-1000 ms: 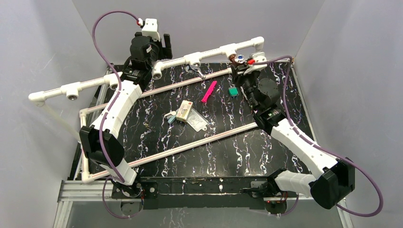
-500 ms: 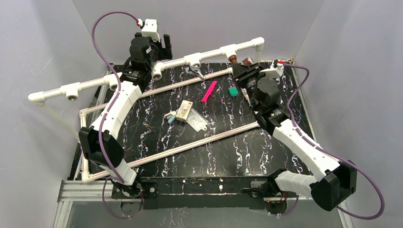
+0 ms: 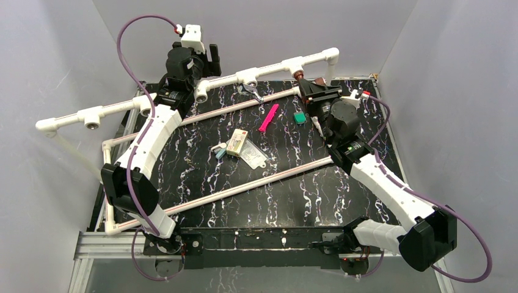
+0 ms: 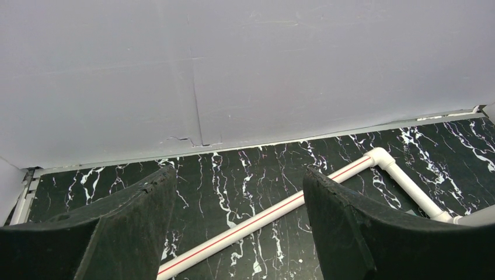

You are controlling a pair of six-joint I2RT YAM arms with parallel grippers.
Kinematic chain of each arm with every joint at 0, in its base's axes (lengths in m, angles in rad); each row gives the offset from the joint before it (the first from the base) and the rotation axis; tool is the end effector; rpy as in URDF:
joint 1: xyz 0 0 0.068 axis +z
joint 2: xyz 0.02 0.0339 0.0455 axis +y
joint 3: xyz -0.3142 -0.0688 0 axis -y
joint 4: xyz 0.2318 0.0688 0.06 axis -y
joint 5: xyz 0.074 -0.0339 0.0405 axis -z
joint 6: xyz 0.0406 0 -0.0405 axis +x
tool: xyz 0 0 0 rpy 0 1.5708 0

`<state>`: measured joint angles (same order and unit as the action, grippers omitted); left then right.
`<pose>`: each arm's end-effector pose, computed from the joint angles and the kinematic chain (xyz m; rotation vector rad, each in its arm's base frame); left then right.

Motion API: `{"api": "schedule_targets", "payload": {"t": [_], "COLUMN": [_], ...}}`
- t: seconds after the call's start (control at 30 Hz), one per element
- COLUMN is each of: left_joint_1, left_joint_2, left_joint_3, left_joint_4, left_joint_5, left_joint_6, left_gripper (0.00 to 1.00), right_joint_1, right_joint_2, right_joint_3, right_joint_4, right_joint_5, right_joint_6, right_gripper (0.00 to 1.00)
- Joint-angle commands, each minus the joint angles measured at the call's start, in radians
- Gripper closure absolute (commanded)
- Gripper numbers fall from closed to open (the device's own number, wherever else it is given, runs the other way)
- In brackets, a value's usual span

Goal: Install the water faucets

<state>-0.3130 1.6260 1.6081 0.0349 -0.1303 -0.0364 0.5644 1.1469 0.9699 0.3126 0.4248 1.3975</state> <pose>0.3674 -0.1133 0.4850 0.1120 1.5525 -0.1748 0.2113 0.1140 0.4331 0.9697 1.2527 1.2798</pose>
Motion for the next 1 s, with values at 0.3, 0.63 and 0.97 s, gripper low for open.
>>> {"api": "schedule_targets", "payload": {"t": [0.3,0.63,0.97], "left_joint_1": [-0.017,-0.017,-0.017], "left_joint_2": [0.066,0.065,0.070], "left_joint_3": [-0.100,-0.106,-0.102], "left_joint_4": [-0.238,-0.239,-0.240], "left_joint_5": [0.024,0.018,0.024], "left_joint_6": [0.001,0.006,0.004], "left_gripper": [0.23,0.23,0.23], "right_joint_1": [0.022,0.020,0.020], "right_joint_2": [-0.008,-0.066,-0.168], "right_joint_3": [0.012,-0.042,-0.054], "right_joint_4": [0.071,0.112,-0.020], "right_joint_5": [-0.129,-0.141,-0.164], "right_joint_6": [0.045,-0.066,-0.231], "right_gripper": [0.76,0.33,0.12]}}
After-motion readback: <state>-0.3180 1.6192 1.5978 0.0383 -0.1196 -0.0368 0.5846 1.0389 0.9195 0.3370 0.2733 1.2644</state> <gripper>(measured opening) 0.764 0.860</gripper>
